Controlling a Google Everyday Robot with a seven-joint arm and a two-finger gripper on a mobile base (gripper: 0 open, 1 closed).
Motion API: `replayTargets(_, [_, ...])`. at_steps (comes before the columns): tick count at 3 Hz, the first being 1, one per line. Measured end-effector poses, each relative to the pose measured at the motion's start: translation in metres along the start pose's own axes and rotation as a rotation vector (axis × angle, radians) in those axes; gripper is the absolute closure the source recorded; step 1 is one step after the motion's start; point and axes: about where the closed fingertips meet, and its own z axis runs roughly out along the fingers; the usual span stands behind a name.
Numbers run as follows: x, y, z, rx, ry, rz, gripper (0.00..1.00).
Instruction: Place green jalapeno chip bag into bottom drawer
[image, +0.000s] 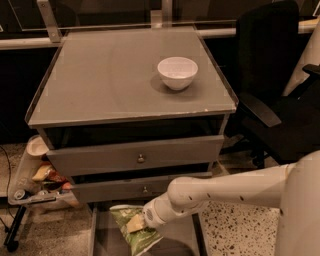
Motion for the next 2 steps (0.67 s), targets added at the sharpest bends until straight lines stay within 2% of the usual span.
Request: replayTargets(2, [0.002,-0.097,0.08,-0.01,-0.087,0.163,1.0])
